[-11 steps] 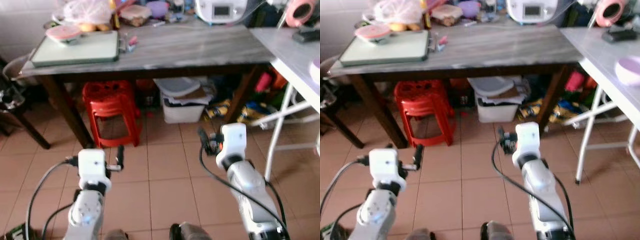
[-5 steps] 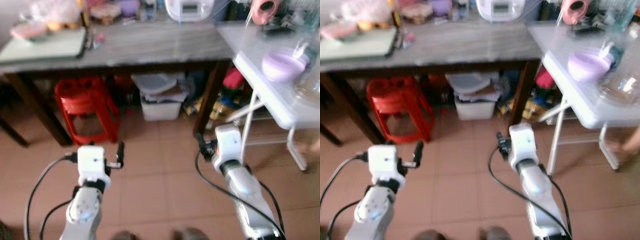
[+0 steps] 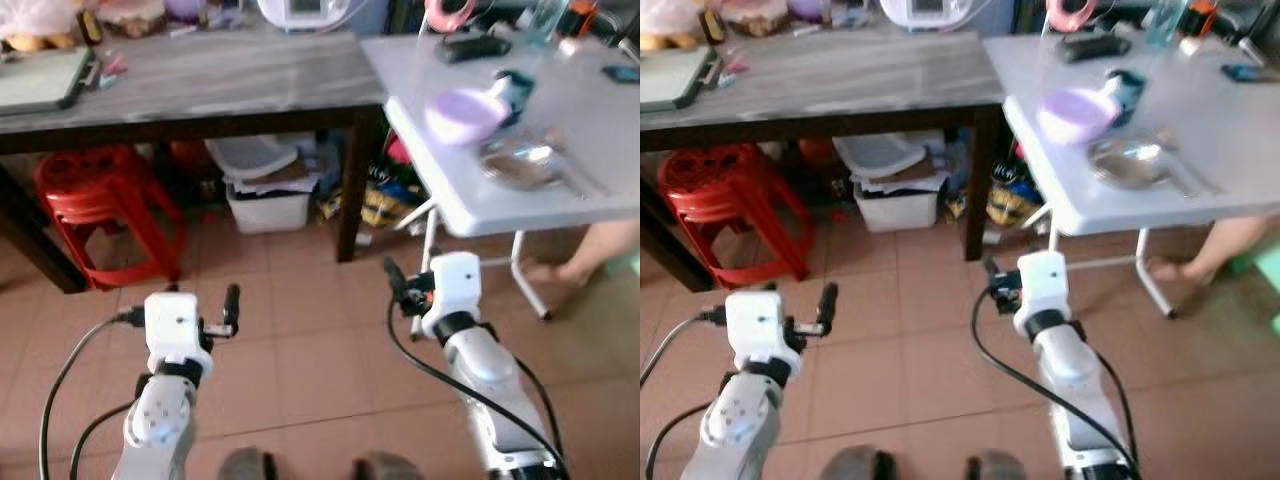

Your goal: Setting the table

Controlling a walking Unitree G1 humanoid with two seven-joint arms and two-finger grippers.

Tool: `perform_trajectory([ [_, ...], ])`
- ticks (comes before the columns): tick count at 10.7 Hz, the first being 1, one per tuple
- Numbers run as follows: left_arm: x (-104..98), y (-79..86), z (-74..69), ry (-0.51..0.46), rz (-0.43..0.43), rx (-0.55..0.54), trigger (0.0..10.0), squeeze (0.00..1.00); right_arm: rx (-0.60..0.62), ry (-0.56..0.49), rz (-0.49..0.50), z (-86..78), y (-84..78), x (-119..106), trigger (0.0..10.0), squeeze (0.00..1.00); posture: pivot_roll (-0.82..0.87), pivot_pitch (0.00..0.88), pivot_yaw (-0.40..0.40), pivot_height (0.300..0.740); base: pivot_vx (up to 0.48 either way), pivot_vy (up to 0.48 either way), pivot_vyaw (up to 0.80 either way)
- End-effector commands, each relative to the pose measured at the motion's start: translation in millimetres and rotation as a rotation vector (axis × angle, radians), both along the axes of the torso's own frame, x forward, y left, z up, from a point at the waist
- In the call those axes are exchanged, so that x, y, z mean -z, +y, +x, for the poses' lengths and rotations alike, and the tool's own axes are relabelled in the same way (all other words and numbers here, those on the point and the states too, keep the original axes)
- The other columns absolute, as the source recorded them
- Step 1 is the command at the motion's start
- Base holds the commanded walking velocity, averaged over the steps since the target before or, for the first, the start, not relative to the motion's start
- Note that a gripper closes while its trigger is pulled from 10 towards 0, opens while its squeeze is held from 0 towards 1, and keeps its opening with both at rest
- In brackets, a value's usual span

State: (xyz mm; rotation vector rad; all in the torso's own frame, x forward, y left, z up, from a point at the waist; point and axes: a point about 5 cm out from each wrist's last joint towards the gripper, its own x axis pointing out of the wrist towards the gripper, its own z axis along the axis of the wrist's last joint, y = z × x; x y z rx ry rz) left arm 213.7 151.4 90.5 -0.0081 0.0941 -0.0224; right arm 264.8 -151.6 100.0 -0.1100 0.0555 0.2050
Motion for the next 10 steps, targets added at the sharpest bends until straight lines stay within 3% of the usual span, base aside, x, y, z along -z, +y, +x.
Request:
perform_trajectory([
  [1,-3,-6.1,-0.6,-0.007,-0.012,0.031,10.0,0.00,0.022,-0.009,-0.007,-0.9,-6.9,-2,10.0,0.00,0.04,0.106,0.016,0.740,0.319,-0.356,0.00],
  [3,-5,-8.0,-0.9,-0.015,-0.012,0.050,10.0,0.00,0.019,-0.042,-0.037,-1.3,-3.7,-6,10.0,0.00,0.04,0.114,0.019,0.740,0.371,-0.300,0.00],
  [6,-9,-11.3,0.1,-0.029,-0.006,0.077,10.0,0.00,0.010,-0.063,-0.009,1.3,-3.7,-12,10.0,0.00,0.04,0.118,0.022,0.740,0.423,0.000,0.00],
  [10,-10,-12.3,0.8,-0.033,-0.011,0.096,10.0,0.00,0.049,-0.074,-0.095,3.0,-9.1,-12,10.0,0.00,0.03,0.118,0.024,0.740,0.447,0.000,0.00],
])
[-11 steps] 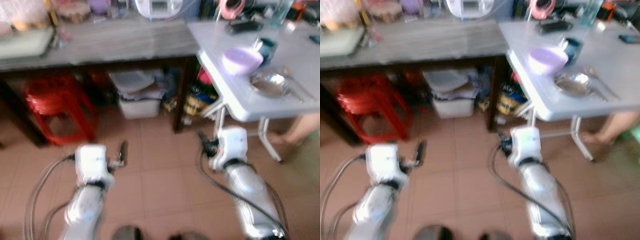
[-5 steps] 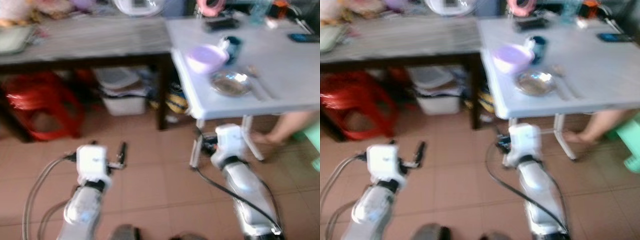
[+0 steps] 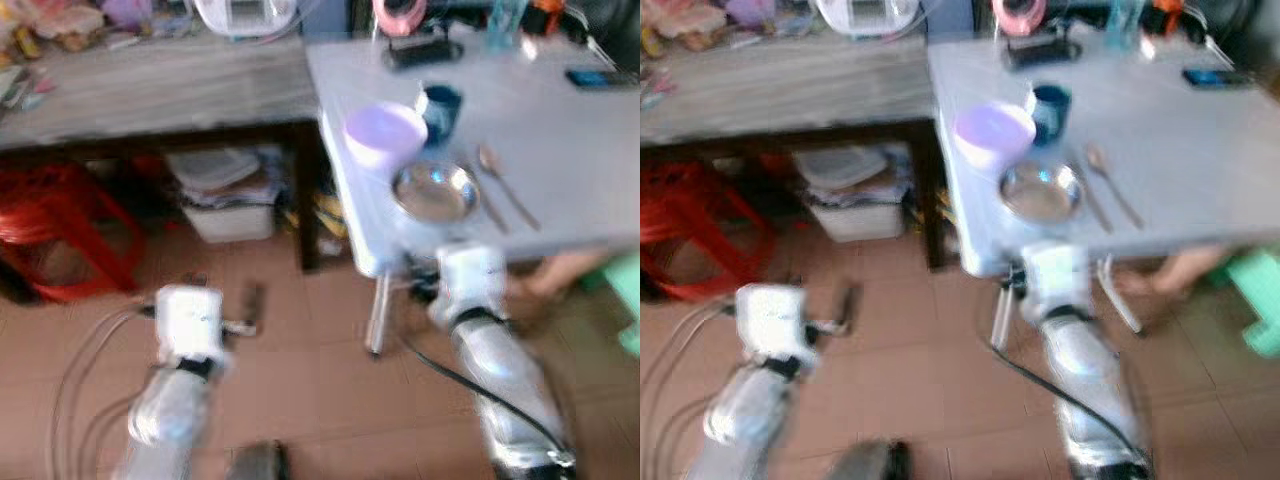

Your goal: Setting the table

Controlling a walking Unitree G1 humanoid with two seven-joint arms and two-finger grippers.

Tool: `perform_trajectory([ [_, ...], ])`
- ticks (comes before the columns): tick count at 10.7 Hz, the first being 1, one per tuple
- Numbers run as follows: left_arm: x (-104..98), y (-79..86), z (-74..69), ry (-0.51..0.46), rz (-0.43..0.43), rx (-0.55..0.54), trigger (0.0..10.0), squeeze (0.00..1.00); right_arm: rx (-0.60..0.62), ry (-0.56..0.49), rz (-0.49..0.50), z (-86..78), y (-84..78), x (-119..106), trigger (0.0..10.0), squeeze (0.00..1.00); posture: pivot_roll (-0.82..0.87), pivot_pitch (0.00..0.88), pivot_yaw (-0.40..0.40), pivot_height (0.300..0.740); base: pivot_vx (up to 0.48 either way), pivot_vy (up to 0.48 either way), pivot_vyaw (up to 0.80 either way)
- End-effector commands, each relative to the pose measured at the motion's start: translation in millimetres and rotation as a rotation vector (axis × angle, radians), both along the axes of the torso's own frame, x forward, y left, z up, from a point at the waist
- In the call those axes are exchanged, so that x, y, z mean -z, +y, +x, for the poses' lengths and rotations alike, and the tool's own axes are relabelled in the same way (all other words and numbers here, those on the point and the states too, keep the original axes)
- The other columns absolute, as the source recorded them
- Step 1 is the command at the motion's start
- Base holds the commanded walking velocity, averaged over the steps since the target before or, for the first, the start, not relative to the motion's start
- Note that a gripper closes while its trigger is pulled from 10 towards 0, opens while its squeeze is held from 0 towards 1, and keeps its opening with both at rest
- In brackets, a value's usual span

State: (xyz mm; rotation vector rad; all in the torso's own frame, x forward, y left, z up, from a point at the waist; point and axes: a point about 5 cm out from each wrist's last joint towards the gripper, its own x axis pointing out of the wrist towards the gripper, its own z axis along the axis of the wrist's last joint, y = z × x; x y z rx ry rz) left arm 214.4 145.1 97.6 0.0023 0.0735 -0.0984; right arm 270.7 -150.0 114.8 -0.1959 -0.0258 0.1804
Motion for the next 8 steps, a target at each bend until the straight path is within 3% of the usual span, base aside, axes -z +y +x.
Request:
perform_trajectory([
  [1,-4,-5.9,0.4,-0.014,-0.022,0.018,10.0,0.00,0.028,0.006,-0.021,-3.3,-7.9,3,10.0,0.00,0.03,0.118,0.024,0.740,0.480,0.000,0.00],
  [2,-5,-6.6,0.5,-0.025,-0.034,0.021,10.0,0.00,0.031,0.005,0.015,-3.8,-6.6,2,10.0,0.00,0.03,0.120,0.024,0.740,0.480,0.000,0.00],
  [8,-10,-0.9,-1.3,-0.050,-0.055,0.003,10.0,0.00,0.015,-0.039,0.006,-1.3,-3.2,-8,10.0,0.00,0.03,0.125,0.014,0.740,0.000,0.000,0.00],
])
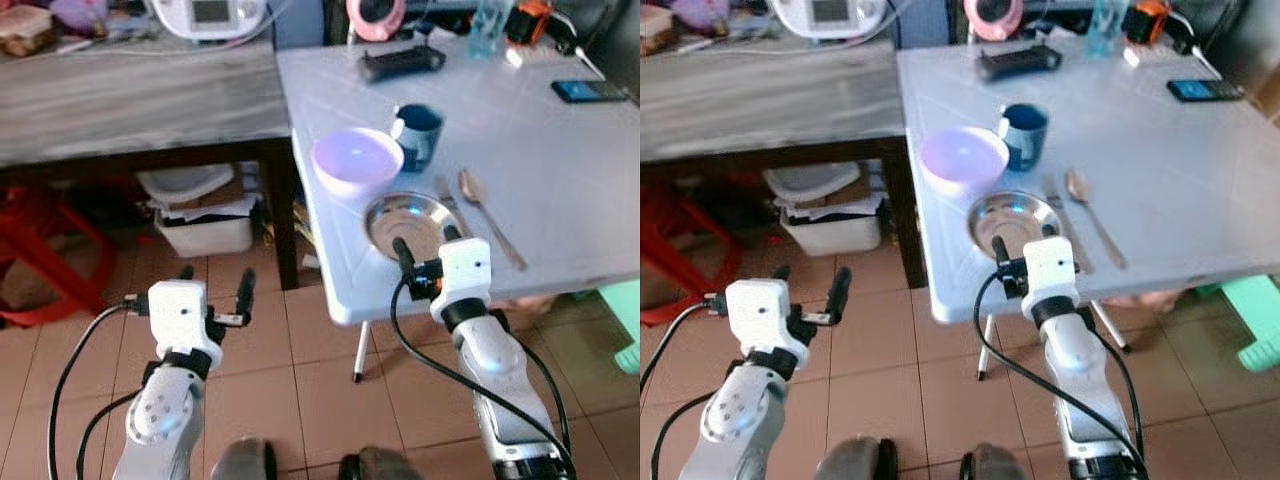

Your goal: Setting the table

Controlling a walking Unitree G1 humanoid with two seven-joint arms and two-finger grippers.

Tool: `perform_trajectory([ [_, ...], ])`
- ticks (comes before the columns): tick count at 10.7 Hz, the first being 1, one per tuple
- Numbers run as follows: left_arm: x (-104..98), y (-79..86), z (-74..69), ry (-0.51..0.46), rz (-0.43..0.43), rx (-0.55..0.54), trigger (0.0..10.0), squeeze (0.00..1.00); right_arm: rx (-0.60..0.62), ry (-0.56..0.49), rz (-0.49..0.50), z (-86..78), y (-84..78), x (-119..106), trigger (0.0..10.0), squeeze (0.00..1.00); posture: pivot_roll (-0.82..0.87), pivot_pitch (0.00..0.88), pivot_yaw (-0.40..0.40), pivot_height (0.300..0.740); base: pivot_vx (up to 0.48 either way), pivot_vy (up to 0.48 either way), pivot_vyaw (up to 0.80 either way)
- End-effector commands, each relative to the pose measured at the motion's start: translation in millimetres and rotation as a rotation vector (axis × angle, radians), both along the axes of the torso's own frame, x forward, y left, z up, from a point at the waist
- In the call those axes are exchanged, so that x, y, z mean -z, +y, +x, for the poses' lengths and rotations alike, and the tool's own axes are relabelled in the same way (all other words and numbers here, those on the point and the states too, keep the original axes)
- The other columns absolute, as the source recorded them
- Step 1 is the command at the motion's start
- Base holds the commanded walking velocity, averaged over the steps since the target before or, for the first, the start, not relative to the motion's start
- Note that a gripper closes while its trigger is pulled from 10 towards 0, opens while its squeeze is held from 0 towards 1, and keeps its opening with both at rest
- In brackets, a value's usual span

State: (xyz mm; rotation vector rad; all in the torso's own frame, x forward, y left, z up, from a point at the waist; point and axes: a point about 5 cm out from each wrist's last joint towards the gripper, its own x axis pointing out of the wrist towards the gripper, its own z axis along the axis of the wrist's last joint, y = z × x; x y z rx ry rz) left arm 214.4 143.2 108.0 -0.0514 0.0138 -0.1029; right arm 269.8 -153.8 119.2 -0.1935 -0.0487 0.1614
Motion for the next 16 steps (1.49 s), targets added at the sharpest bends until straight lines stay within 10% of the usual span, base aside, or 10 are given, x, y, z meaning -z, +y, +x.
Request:
perform_trajectory([
  [1,0,0.3,-1.7,0.007,-0.009,0.003,10.0,0.00,-0.007,-0.005,0.008,-2.0,0.6,-2,10.0,0.00,0.03,0.126,0.013,0.740,0.000,-0.480,0.00],
  [10,-2,1.7,-1.8,0.008,0.005,-0.012,10.0,0.00,0.001,-0.007,0.002,-2.2,-0.2,-4,10.0,0.00,0.03,0.146,0.012,0.740,0.000,-0.237,0.00],
  [11,-2,3.7,-1.7,0.001,0.035,-0.035,10.0,0.00,-0.007,0.003,0.028,-2.6,0.1,-3,10.0,1.00,0.04,0.148,0.013,0.740,0.000,0.000,0.00],
  [14,-2,11.4,1.9,0.013,0.039,-0.094,10.0,0.00,-0.013,-0.010,0.032,6.4,-4.1,-10,10.0,1.00,0.04,0.157,0.015,0.740,0.000,0.000,0.00],
  [15,0,12.1,3.3,0.039,0.032,-0.116,10.0,0.00,-0.066,-0.042,0.029,12.9,-3.1,-19,10.0,0.00,0.04,0.164,0.019,0.740,0.000,0.000,0.00],
  [16,-1,11.1,3.1,0.043,0.033,-0.113,10.0,0.00,-0.084,-0.064,0.012,17.3,-2.5,-26,10.0,0.00,0.04,0.172,0.024,0.740,0.000,0.000,0.00],
])
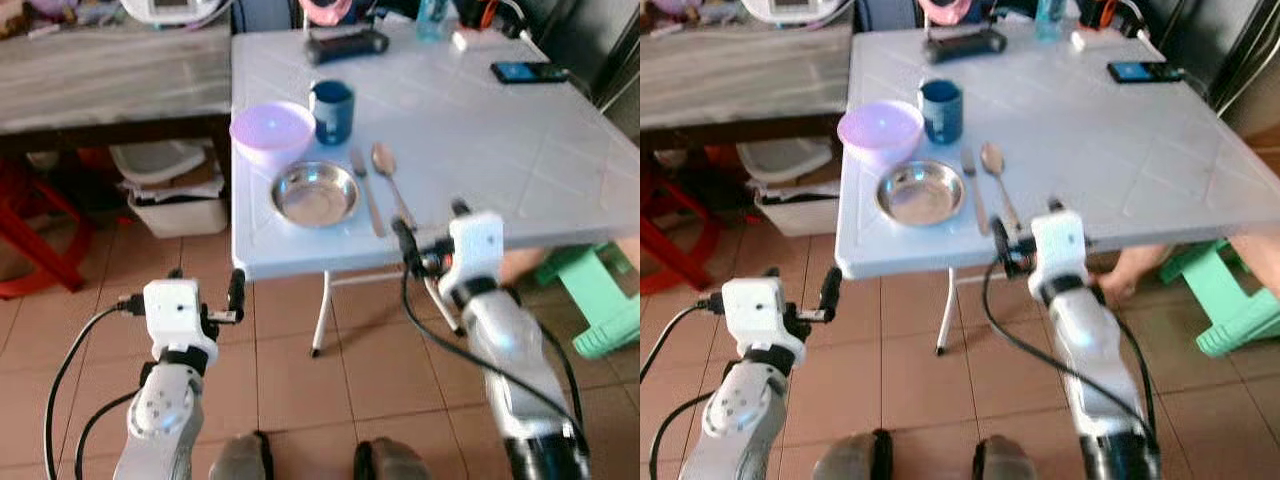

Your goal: Setting the table

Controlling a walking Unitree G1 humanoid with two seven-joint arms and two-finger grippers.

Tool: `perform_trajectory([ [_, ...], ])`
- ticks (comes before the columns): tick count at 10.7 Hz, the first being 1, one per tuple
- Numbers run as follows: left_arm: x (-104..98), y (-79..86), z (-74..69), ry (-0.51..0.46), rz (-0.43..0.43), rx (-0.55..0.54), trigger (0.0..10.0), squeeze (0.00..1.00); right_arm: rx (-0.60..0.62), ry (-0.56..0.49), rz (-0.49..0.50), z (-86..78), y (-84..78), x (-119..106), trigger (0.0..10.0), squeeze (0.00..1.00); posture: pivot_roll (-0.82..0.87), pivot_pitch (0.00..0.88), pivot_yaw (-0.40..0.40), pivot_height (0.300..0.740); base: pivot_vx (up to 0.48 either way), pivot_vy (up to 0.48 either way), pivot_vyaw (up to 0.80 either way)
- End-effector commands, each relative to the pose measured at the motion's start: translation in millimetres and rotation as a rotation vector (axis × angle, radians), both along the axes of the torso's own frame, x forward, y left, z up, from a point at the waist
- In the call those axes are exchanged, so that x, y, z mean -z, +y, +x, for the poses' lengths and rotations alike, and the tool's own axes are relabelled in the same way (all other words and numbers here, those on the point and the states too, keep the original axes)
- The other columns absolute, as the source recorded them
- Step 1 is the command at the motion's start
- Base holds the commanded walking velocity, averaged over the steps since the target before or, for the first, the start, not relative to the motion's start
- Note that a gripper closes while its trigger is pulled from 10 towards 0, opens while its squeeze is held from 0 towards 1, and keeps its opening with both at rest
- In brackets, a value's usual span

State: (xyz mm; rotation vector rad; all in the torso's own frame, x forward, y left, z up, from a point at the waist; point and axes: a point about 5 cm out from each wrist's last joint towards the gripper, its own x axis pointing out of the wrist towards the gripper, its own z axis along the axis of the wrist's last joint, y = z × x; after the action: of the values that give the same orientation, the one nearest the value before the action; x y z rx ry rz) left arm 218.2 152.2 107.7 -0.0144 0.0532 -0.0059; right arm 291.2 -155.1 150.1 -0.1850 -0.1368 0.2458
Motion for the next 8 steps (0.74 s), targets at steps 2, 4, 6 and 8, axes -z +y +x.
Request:
perform_trajectory([
  [2,-5,0.7,-0.4,-0.012,0.021,0.018,10.0,0.00,-0.054,-0.015,0.027,10.0,7.6,-9,10.0,1.00,0.05,0.210,0.043,0.740,0.000,0.000,0.00],
  [4,-8,1.2,-4.1,-0.004,0.039,0.032,10.0,0.00,-0.039,-0.019,0.056,16.4,8.6,-15,10.0,0.00,0.06,0.249,0.057,0.740,0.000,0.000,0.00],
  [6,-8,2.0,-11.3,0.007,0.077,0.059,10.0,0.00,-0.014,-0.013,0.084,23.1,5.9,-17,10.0,0.00,0.08,0.277,0.072,0.740,0.000,0.000,0.00],
  [8,-11,4.4,-13.3,0.018,0.087,0.066,10.0,0.00,-0.031,-0.035,0.122,31.3,9.5,-31,10.0,0.00,0.09,0.289,0.079,0.740,0.000,0.000,0.00],
])
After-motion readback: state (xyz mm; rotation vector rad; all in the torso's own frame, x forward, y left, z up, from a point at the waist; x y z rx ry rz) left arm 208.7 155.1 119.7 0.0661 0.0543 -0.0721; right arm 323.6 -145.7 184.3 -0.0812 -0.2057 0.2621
